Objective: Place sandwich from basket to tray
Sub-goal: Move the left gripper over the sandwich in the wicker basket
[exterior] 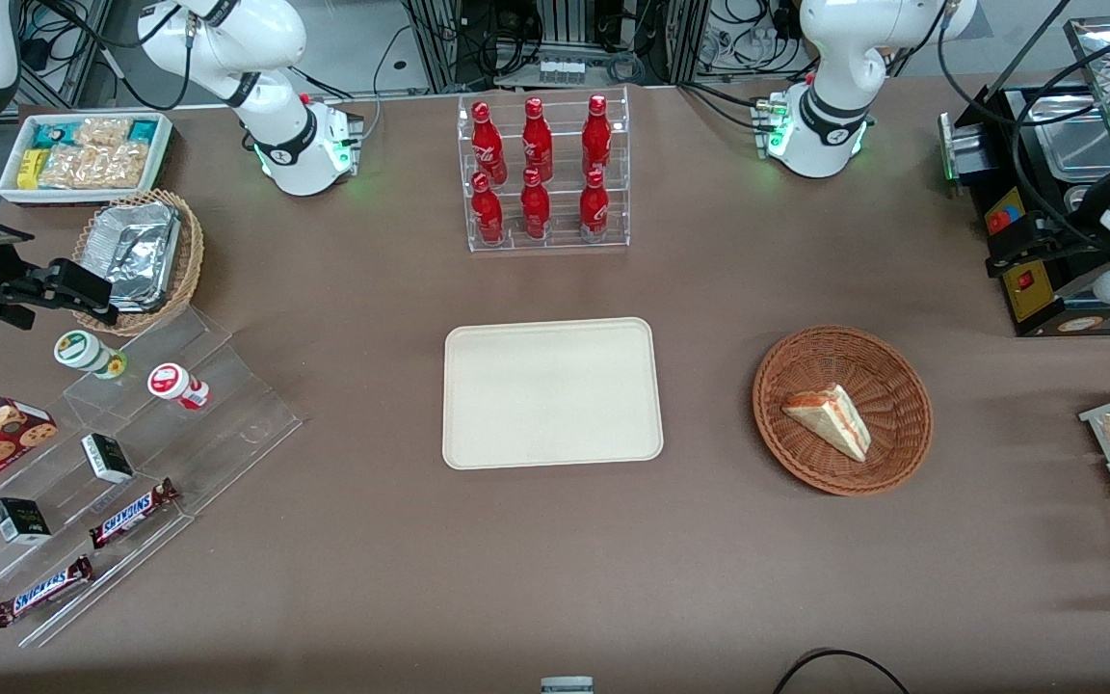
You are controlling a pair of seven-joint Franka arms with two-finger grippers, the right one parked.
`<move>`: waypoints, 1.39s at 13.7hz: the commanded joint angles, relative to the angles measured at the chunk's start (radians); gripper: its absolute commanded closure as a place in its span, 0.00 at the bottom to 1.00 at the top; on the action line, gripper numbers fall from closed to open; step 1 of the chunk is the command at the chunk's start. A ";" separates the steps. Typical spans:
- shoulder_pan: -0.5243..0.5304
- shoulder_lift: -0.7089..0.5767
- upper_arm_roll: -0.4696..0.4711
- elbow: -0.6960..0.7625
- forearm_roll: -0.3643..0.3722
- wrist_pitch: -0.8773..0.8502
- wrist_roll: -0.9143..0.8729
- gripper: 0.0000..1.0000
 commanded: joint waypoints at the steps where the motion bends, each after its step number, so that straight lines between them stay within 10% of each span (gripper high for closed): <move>1: 0.022 -0.003 -0.021 0.020 -0.001 -0.007 -0.012 0.00; 8: 0.019 0.031 -0.027 -0.112 0.001 0.127 -0.074 0.00; 19: 0.014 0.071 -0.123 -0.497 0.004 0.654 -0.839 0.00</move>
